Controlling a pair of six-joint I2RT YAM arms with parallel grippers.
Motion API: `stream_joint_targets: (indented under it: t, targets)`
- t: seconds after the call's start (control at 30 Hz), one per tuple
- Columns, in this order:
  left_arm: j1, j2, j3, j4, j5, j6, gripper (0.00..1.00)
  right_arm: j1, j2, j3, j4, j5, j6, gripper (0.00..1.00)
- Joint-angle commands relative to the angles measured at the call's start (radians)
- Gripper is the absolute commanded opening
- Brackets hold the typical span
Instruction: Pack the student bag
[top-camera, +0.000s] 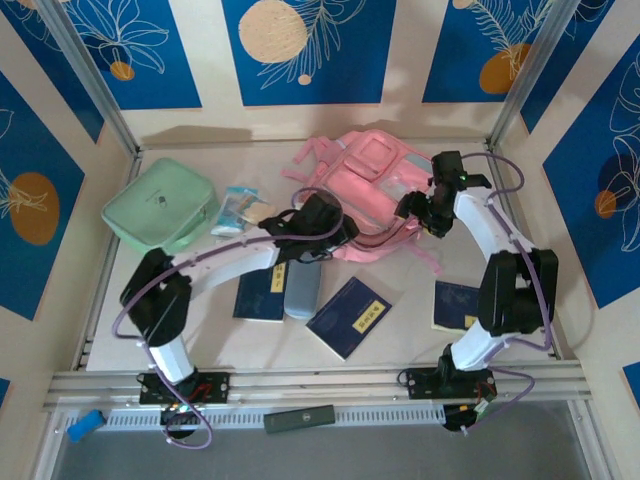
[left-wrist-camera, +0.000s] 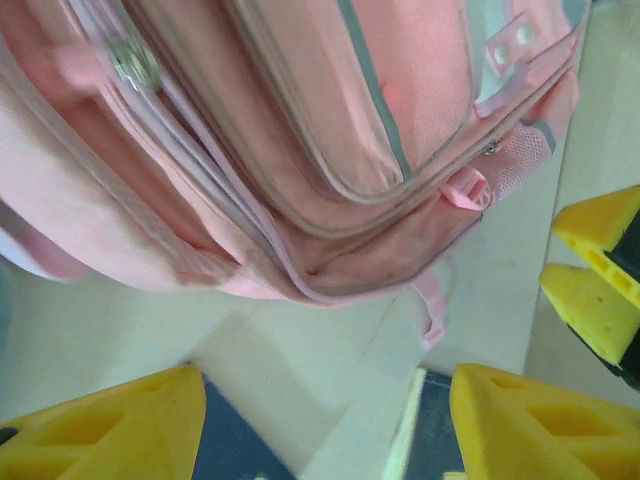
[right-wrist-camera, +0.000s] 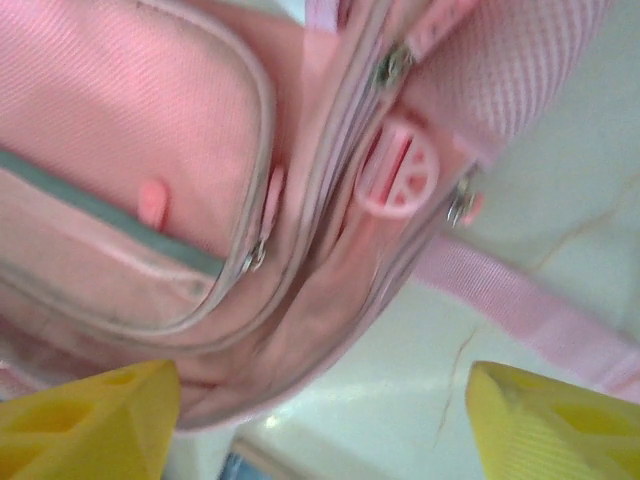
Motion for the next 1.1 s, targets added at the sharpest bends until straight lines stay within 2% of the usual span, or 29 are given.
stream_joint_targets:
  t: [0.0, 0.07, 0.17, 0.3, 0.4, 0.67, 0.8, 0.93, 1.07]
  targets:
    - [0.070, -0.020, 0.020, -0.088, -0.020, 0.211, 0.67, 0.063, -0.073, -0.081, -0.039, -0.115, 0.170, 0.81]
    - [0.101, 0.013, 0.073, -0.127, -0.005, 0.313, 0.66, 0.136, -0.104, -0.128, -0.017, -0.099, 0.297, 0.85]
    - [0.133, 0.066, 0.143, -0.215, -0.011, 0.402, 0.62, 0.199, -0.126, -0.200, 0.055, -0.100, 0.485, 0.84]
    - [0.172, 0.096, 0.139, -0.188, 0.031, 0.443, 0.55, 0.276, -0.161, -0.263, 0.151, -0.029, 0.722, 0.83]
    - [0.192, 0.120, 0.138, -0.157, 0.076, 0.473, 0.52, 0.312, -0.145, -0.266, 0.211, -0.015, 0.848, 0.83]
    - [0.202, 0.127, 0.131, -0.143, 0.054, 0.580, 0.50, 0.415, -0.058, -0.268, 0.332, 0.055, 1.128, 0.86]
    - [0.211, 0.142, 0.129, -0.137, 0.072, 0.598, 0.48, 0.450, 0.006, -0.210, 0.362, 0.146, 1.165, 0.84]
    - [0.240, 0.168, 0.134, -0.131, 0.102, 0.592, 0.47, 0.443, 0.101, -0.171, 0.367, 0.162, 1.182, 0.79]
    - [0.248, 0.206, 0.148, -0.110, 0.120, 0.597, 0.43, 0.408, 0.149, -0.145, 0.385, 0.172, 1.070, 0.68]
